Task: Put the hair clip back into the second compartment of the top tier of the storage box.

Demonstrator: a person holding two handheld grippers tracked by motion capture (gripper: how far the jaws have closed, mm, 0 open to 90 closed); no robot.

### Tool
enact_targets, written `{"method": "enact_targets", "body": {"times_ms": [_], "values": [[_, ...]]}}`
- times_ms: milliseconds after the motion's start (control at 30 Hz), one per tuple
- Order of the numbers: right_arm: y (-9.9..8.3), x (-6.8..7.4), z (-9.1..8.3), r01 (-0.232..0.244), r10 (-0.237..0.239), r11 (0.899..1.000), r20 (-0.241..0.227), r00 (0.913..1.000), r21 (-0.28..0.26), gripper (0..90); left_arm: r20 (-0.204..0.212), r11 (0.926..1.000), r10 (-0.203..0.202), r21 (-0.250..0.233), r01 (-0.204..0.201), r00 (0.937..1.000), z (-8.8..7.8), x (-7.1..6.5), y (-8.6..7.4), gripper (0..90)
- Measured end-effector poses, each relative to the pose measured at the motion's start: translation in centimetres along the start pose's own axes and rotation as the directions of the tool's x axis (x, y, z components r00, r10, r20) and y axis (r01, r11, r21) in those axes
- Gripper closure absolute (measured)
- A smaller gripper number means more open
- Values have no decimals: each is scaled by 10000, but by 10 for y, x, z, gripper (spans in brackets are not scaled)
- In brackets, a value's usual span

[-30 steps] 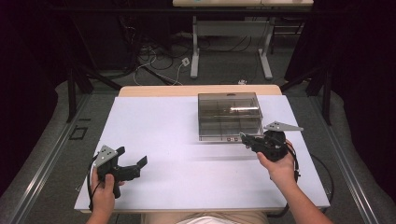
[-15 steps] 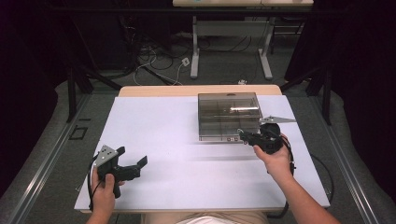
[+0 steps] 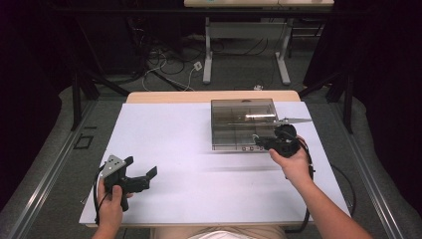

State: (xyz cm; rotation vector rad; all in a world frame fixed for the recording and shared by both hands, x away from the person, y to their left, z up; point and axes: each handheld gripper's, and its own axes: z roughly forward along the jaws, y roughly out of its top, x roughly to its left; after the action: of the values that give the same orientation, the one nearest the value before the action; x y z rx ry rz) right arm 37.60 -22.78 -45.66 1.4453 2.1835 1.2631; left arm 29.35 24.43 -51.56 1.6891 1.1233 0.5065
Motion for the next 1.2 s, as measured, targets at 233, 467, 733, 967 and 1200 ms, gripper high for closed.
{"method": "enact_targets", "body": {"times_ms": [233,467,733,967,1200], "values": [[8,0,5,456,-461,9985,153,9988,303,836,24,10000,-12,3,12,10000,0,0,0,5],[15,3,13,1053,-1077,9915,278,9938,769,835,24,10000,-17,6,17,10000,0,0,0,5],[22,8,20,1381,-1422,9849,331,9893,1040,835,36,10000,1,11,-1,10000,0,0,0,5],[27,9,28,1472,-1518,9827,340,9878,1128,835,15,10000,8,-5,-8,10000,0,0,0,5],[31,10,37,1501,-1557,9814,384,9871,1199,835,1,10000,-12,1,12,10000,0,-1,0,5]]}}
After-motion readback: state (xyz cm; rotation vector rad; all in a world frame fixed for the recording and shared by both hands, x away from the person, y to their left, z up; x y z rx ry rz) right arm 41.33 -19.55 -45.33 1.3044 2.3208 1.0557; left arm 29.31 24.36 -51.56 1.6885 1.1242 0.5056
